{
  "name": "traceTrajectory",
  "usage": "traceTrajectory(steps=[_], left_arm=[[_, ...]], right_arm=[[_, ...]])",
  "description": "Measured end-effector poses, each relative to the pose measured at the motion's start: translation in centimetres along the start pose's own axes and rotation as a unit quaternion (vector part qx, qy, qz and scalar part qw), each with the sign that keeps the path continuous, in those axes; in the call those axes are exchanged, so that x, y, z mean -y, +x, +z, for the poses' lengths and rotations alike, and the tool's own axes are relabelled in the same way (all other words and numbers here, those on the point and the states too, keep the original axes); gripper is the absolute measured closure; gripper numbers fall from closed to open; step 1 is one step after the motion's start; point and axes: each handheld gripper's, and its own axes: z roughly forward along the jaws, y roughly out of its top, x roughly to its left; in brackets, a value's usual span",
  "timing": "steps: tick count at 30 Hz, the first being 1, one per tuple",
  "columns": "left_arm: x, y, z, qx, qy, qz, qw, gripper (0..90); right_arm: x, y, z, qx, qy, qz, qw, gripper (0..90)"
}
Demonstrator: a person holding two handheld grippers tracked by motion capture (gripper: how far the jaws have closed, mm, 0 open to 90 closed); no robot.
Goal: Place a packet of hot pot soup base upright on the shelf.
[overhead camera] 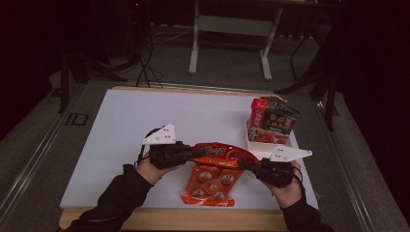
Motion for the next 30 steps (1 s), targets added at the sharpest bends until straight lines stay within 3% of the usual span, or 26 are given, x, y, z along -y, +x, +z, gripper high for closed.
traceTrajectory(steps=[4,9,11,17,21,22,26,30], left_arm=[[-0.3,0.2,-0.5,0.005,-0.001,-0.012,0.9999,89.3],[-1.0,0.0,-1.1,0.000,-0.007,-0.001,1.0000,89.2],[-1.4,0.0,-1.4,0.002,-0.011,-0.005,0.9999,89.1],[-1.9,-0.1,-2.0,0.005,-0.034,0.002,0.9994,88.0],[-1.9,-0.1,-2.1,0.006,-0.046,-0.009,0.9989,85.3],[-1.9,-0.1,-2.2,0.010,-0.057,-0.013,0.9982,84.1],[-2.0,-0.1,-2.5,0.006,-0.066,-0.020,0.9976,75.9],[-2.2,-0.2,-2.8,-0.006,-0.072,-0.015,0.9973,57.7]], right_arm=[[-0.7,0.7,-0.5,-0.005,0.002,-0.003,1.0000,90.0],[-1.8,1.4,-1.1,-0.013,-0.003,-0.005,0.9999,90.0],[-2.4,1.6,-1.4,-0.013,-0.005,-0.011,0.9998,90.0],[-4.2,1.7,-2.1,0.003,-0.019,-0.025,0.9995,90.0],[-5.3,1.7,-2.5,0.003,-0.029,-0.031,0.9991,90.0],[-5.5,1.7,-2.6,0.006,-0.032,-0.035,0.9989,90.0],[-6.6,1.9,-3.1,0.008,-0.035,-0.053,0.9980,90.0],[-7.5,2.2,-3.6,0.019,-0.037,-0.076,0.9963,90.0]])
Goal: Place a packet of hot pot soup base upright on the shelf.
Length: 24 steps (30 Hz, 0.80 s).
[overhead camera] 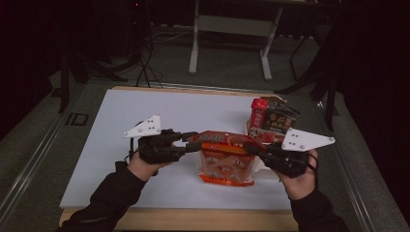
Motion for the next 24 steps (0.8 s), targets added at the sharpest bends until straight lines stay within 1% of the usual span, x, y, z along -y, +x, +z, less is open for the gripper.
traceTrajectory(steps=[1,2,3,4,5,6,7,8,9,11,13,15,16,18,19,20,21,22,23,24], left_arm=[[0.0,0.0,-0.1,-0.009,-0.001,-0.001,1.0000,52.0],[0.1,0.0,-0.2,-0.013,-0.006,-0.002,0.9999,45.3],[0.2,0.0,-0.4,-0.018,-0.008,-0.005,0.9998,39.4],[0.3,0.0,-0.5,-0.020,-0.011,-0.007,0.9997,34.3],[0.4,0.0,-0.6,-0.019,-0.014,-0.016,0.9996,28.7],[0.6,0.1,-0.6,-0.020,-0.010,-0.027,0.9994,23.3],[0.8,0.2,-0.7,-0.018,-0.006,-0.027,0.9994,18.8],[1.1,0.1,-0.7,-0.025,-0.005,-0.031,0.9992,14.3],[1.5,0.0,-0.7,-0.025,-0.008,-0.034,0.9991,13.8],[2.2,-0.1,-0.6,-0.029,-0.001,-0.039,0.9988,3.0],[2.9,-0.2,-0.8,-0.035,-0.005,-0.045,0.9984,1.3],[3.5,-0.2,-1.0,-0.048,-0.003,-0.051,0.9976,1.3],[3.8,-0.2,-1.2,-0.051,0.000,-0.058,0.9970,1.3],[4.3,0.1,-1.5,-0.045,0.003,-0.079,0.9959,1.3],[4.5,0.2,-1.6,-0.049,0.006,-0.079,0.9957,1.3],[4.7,0.1,-1.7,-0.058,0.010,-0.071,0.9957,1.3],[4.7,0.1,-1.7,-0.058,0.010,-0.071,0.9957,1.3],[5.0,-0.1,-1.9,-0.068,0.016,-0.052,0.9962,1.3],[5.1,-0.2,-2.0,-0.068,0.019,-0.044,0.9965,1.4],[5.3,-0.3,-2.1,-0.066,0.025,-0.037,0.9968,1.4]], right_arm=[[-0.2,-0.1,-0.1,0.000,-0.001,0.001,1.0000,90.0],[-0.4,-0.1,-0.3,0.007,-0.004,-0.002,1.0000,90.0],[-0.5,-0.3,-0.5,0.006,-0.006,-0.002,1.0000,90.0],[-0.7,-0.4,-0.7,0.008,-0.010,-0.002,0.9999,90.0],[-0.8,-0.5,-0.9,0.011,-0.012,-0.003,0.9999,90.0],[-1.0,-0.6,-1.1,0.013,-0.015,-0.002,0.9998,90.0],[-1.2,-0.8,-1.4,0.015,-0.019,-0.002,0.9997,90.0],[-1.4,-0.9,-1.6,0.020,-0.020,-0.002,0.9996,90.0],[-1.6,-1.1,-1.9,0.023,-0.022,-0.002,0.9995,90.0],[-2.0,-1.5,-2.3,0.029,-0.027,-0.002,0.9992,90.0],[-2.4,-1.8,-2.8,0.034,-0.034,-0.001,0.9988,90.0],[-2.8,-2.1,-3.4,0.044,-0.037,-0.007,0.9983,90.0],[-3.0,-2.3,-3.6,0.049,-0.041,-0.005,0.9979,90.0],[-3.4,-2.7,-4.2,0.060,-0.044,-0.006,0.9972,90.0],[-3.5,-2.9,-4.4,0.062,-0.044,-0.006,0.9971,90.0],[-3.6,-3.2,-4.6,0.066,-0.044,-0.005,0.9968,90.0],[-3.6,-3.2,-4.6,0.066,-0.044,-0.005,0.9968,90.0],[-3.7,-3.8,-5.0,0.073,-0.045,0.000,0.9963,90.0],[-3.7,-4.0,-5.2,0.080,-0.045,0.000,0.9958,90.0],[-3.7,-4.2,-5.4,0.081,-0.045,0.003,0.9957,90.0]])
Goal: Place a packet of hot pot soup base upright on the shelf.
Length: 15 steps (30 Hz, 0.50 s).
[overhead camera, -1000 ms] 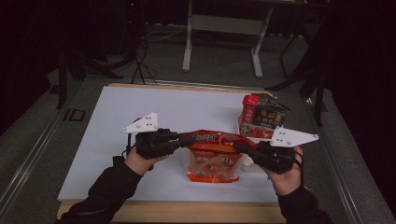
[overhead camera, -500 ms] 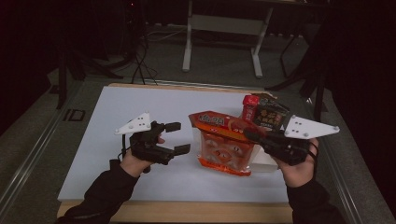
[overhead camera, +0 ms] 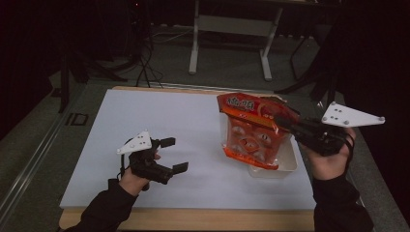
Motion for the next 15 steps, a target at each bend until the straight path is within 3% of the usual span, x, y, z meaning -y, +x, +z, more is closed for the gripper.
traceTrajectory(steps=[2,5,7,11,15], left_arm=[[0.4,-0.1,-0.1,-0.003,0.007,0.008,0.9999,1.5],[1.0,-0.1,-0.5,-0.008,0.017,0.006,0.9998,1.5],[1.3,-0.1,-0.9,-0.013,0.016,0.015,0.9997,1.5],[2.2,0.0,-1.7,-0.018,0.007,0.013,0.9997,1.4],[3.2,0.3,-2.2,-0.027,0.013,0.012,0.9995,1.5]], right_arm=[[0.0,-0.6,-0.2,0.009,0.001,-0.001,1.0000,90.0],[0.3,-1.5,-0.3,0.013,0.006,0.002,0.9999,90.0],[0.5,-2.0,-0.4,0.018,0.008,0.004,0.9998,90.0],[0.9,-2.9,-0.7,0.020,0.009,0.008,0.9997,90.0],[1.2,-3.6,-1.1,0.033,0.007,0.013,0.9994,90.0]])
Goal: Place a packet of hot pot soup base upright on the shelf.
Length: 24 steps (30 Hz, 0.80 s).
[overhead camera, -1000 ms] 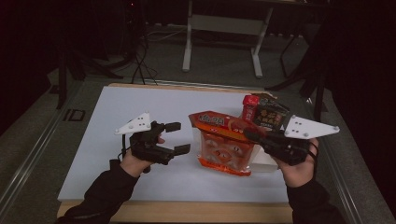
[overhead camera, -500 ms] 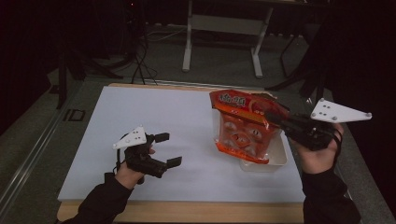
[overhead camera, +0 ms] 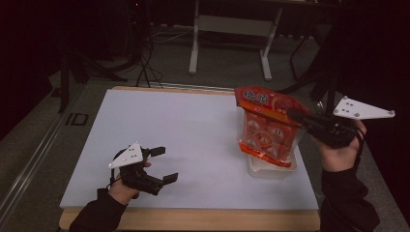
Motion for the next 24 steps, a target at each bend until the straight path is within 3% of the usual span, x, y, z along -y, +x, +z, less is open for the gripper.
traceTrajectory(steps=[11,16,24], left_arm=[[2.5,0.3,-0.8,-0.015,0.006,-0.007,0.9998,1.5],[2.9,0.6,-0.9,-0.017,0.005,-0.013,0.9997,1.5],[3.1,0.6,-0.6,-0.021,0.008,-0.009,0.9997,1.5]], right_arm=[[1.5,-1.2,-0.3,0.017,0.007,0.013,0.9997,90.0],[2.6,-1.6,0.2,0.021,0.020,0.023,0.9993,90.0],[3.6,-1.9,0.7,0.016,0.017,0.037,0.9990,90.0]])
